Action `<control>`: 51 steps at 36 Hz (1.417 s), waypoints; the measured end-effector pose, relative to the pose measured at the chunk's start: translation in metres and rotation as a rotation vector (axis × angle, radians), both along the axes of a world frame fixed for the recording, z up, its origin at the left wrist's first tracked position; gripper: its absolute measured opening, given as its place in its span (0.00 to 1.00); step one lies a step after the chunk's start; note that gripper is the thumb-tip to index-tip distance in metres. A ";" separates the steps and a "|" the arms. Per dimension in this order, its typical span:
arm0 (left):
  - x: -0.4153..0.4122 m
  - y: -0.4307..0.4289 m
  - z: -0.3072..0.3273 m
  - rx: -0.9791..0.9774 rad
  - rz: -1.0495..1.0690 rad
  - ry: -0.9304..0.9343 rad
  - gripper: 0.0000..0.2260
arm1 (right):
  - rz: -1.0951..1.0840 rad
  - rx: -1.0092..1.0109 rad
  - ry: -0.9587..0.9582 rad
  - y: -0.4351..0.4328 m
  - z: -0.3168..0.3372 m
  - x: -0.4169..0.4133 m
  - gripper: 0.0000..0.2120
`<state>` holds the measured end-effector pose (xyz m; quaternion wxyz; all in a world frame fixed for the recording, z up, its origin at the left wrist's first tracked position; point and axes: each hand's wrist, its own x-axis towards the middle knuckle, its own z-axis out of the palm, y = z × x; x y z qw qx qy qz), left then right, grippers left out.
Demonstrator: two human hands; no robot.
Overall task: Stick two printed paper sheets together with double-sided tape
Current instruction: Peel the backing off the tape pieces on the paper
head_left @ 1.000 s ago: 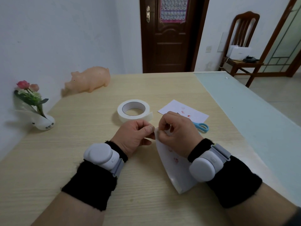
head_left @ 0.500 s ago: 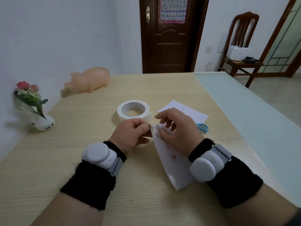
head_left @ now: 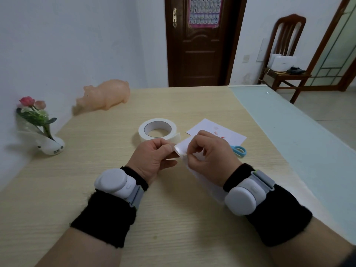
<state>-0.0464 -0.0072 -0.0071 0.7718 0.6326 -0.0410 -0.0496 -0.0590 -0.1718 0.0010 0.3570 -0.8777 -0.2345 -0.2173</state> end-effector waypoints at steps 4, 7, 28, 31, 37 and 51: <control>0.003 0.004 0.002 -0.129 0.052 0.049 0.13 | -0.020 0.010 -0.002 -0.002 0.000 0.002 0.06; 0.006 0.007 0.003 -0.205 0.060 0.072 0.14 | -0.028 0.034 -0.010 -0.007 0.002 0.003 0.07; 0.012 0.024 0.006 -0.481 0.061 0.090 0.24 | -0.422 0.212 0.296 -0.041 -0.001 0.020 0.06; 0.012 0.026 0.007 -0.498 0.057 0.092 0.24 | -0.436 0.186 0.295 -0.041 0.000 0.019 0.06; 0.010 0.026 0.009 -0.535 0.075 0.103 0.25 | -0.471 0.147 0.256 -0.041 -0.001 0.020 0.06; 0.004 0.023 0.012 -0.559 -0.009 0.092 0.06 | -0.146 0.277 0.482 -0.030 0.007 0.014 0.07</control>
